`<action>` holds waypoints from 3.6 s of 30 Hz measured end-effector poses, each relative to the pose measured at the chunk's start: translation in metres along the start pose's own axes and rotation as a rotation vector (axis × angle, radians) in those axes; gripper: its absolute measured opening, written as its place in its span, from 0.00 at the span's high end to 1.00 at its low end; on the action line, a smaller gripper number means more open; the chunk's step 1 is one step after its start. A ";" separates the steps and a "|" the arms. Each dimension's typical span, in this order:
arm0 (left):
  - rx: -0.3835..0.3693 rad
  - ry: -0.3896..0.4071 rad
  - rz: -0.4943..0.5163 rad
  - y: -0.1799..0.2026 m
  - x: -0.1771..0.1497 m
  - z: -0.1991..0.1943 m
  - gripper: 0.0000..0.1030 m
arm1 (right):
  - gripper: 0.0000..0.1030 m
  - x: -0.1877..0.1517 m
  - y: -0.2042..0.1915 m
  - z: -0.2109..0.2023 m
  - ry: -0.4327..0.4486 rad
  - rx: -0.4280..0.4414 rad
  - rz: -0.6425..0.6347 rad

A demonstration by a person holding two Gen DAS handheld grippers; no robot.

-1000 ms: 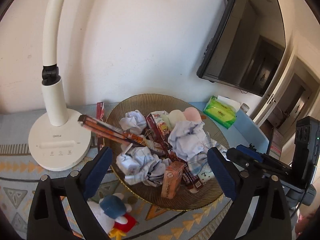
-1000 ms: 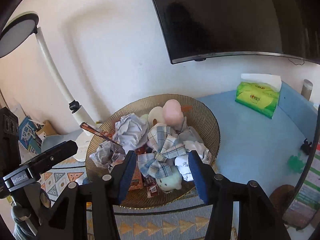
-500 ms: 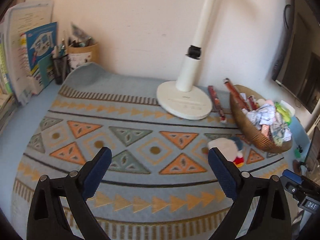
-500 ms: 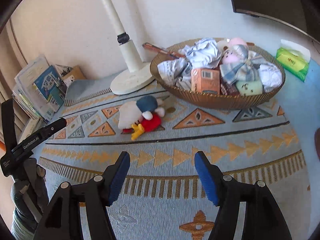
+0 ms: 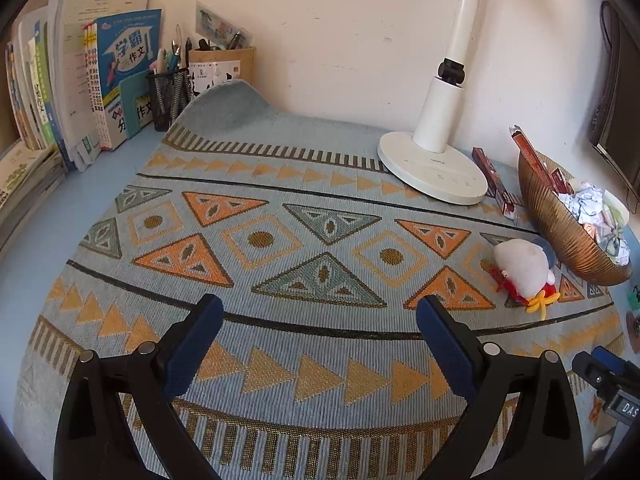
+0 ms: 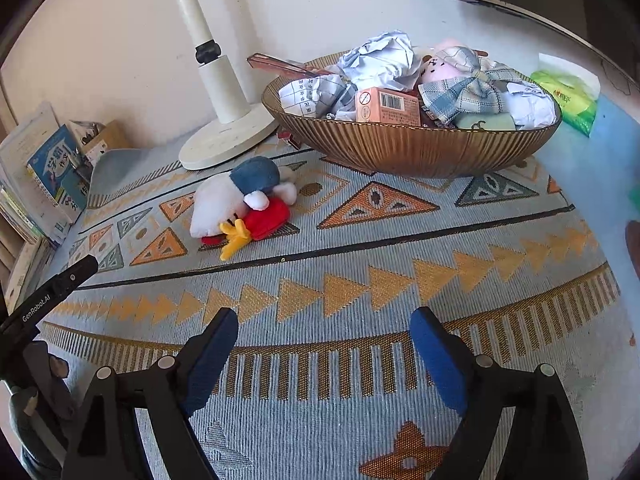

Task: Organize objects
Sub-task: 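Withdraw both grippers from the bowl toward the duck plush, then grasp the duck plush with the right gripper while the left grasps the red snack-stick box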

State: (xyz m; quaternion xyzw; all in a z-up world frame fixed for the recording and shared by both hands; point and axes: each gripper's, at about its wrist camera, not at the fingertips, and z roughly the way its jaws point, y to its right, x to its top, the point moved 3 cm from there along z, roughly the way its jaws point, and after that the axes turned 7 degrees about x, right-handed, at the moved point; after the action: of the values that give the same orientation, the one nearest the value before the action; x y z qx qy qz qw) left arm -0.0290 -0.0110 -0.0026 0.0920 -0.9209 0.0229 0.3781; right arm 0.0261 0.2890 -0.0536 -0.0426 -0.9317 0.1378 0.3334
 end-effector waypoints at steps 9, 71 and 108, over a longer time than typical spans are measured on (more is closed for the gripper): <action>0.001 -0.011 0.001 0.000 0.000 0.002 0.05 | 0.11 -0.001 -0.001 0.004 -0.010 0.003 -0.010; -0.253 -0.041 0.285 0.175 0.085 0.062 0.06 | 0.46 0.084 0.056 -0.012 0.058 0.055 -0.007; -0.178 -0.126 0.275 0.043 -0.027 -0.039 0.86 | 0.26 0.061 0.057 -0.015 0.003 0.221 0.111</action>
State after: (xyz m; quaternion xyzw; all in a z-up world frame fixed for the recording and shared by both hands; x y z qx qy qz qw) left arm 0.0083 0.0399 0.0075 -0.0675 -0.9451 -0.0133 0.3195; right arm -0.0121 0.3575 -0.0211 -0.0575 -0.9066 0.2577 0.3293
